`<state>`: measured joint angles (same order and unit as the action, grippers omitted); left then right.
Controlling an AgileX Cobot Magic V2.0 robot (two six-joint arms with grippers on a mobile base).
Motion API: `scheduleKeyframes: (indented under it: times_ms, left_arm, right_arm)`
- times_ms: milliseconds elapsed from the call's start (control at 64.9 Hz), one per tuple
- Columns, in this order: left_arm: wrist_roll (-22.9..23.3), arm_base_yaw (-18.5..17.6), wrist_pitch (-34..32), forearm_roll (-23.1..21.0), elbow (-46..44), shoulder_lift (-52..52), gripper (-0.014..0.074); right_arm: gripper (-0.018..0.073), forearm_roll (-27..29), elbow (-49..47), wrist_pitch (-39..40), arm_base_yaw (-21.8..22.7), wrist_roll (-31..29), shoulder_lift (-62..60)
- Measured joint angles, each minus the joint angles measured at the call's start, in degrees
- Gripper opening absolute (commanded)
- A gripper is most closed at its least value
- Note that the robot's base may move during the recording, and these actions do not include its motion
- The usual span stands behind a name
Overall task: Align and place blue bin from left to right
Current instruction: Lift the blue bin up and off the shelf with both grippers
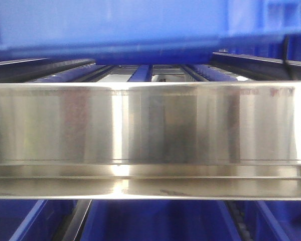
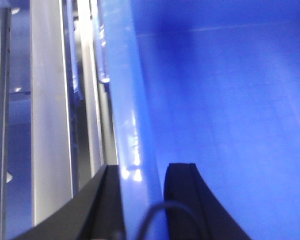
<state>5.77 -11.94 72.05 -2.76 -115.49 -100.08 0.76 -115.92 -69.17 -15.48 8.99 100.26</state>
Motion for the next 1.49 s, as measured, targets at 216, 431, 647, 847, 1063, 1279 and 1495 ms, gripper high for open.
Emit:
scheduleKeyframes:
  times_ms: [216,431,647,847,1063,1279,1495]
  left_arm:
    - [0.1,0.0,-1.1,-0.5,0.0,4.0,-0.0111]
    - [0.1,0.0,-5.7,-2.3,0.2,7.3,-0.0111]
    - [0.1,0.0,-9.0,-2.9,0.2,8.4,-0.0111]
    - [0.0,0.0,-9.2,-2.9,0.3,8.4,-0.0111]
    - [0.0,0.0,-10.5,-2.9,0.3,8.4,-0.0111]
    - [-0.1,0.0,-11.3,-2.9,0.3,8.4,-0.0111]
    - [-0.1,0.0,-11.6,-2.9,0.3,8.5,-0.0111]
  right_arm:
    - [-0.007,0.6,0.0,2.3,0.0,0.0,-4.2]
    - [-0.007,0.5,0.0,4.8,-0.1,0.0,-7.2]
    - [-0.007,0.0,-0.1,7.2,-0.1,0.0,-8.0]
    - [-0.007,0.0,-0.1,7.1,-0.1,0.0,-8.0]
    - [-0.007,-0.2,-0.1,7.1,-0.1,0.1,-8.0]
    - [-0.007,-0.2,-0.1,7.1,-0.1,0.3,-8.0]
    - [-0.007,-0.2,-0.1,7.0,-0.1,0.4,-8.0]
